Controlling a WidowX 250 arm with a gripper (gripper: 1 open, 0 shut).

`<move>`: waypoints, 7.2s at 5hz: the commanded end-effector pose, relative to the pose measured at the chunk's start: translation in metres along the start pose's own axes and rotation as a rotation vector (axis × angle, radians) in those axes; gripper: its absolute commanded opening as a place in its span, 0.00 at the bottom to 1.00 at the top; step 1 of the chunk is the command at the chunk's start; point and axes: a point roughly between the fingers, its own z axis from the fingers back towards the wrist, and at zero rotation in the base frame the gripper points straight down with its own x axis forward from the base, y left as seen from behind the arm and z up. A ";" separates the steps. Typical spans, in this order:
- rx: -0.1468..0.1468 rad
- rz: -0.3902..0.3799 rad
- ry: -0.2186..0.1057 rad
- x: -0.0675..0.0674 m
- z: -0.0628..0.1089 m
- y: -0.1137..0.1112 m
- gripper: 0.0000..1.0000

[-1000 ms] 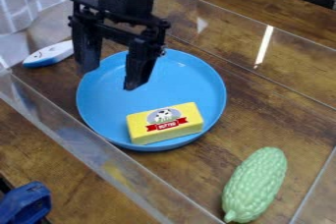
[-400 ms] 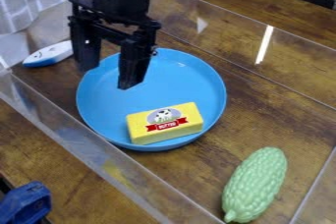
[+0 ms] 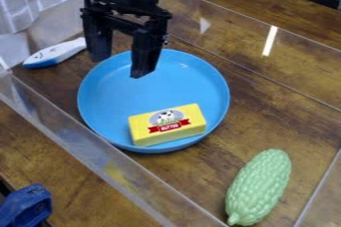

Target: Put the yellow brick in the blue tray

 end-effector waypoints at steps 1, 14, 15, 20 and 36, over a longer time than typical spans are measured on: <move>-0.003 0.029 -0.060 0.006 0.014 0.005 1.00; -0.015 -0.112 -0.049 0.014 0.020 0.009 1.00; -0.007 -0.202 -0.050 0.013 0.014 0.000 1.00; 0.093 -0.763 -0.120 0.011 -0.035 -0.025 1.00; 0.232 -0.699 -0.433 0.033 0.010 -0.008 1.00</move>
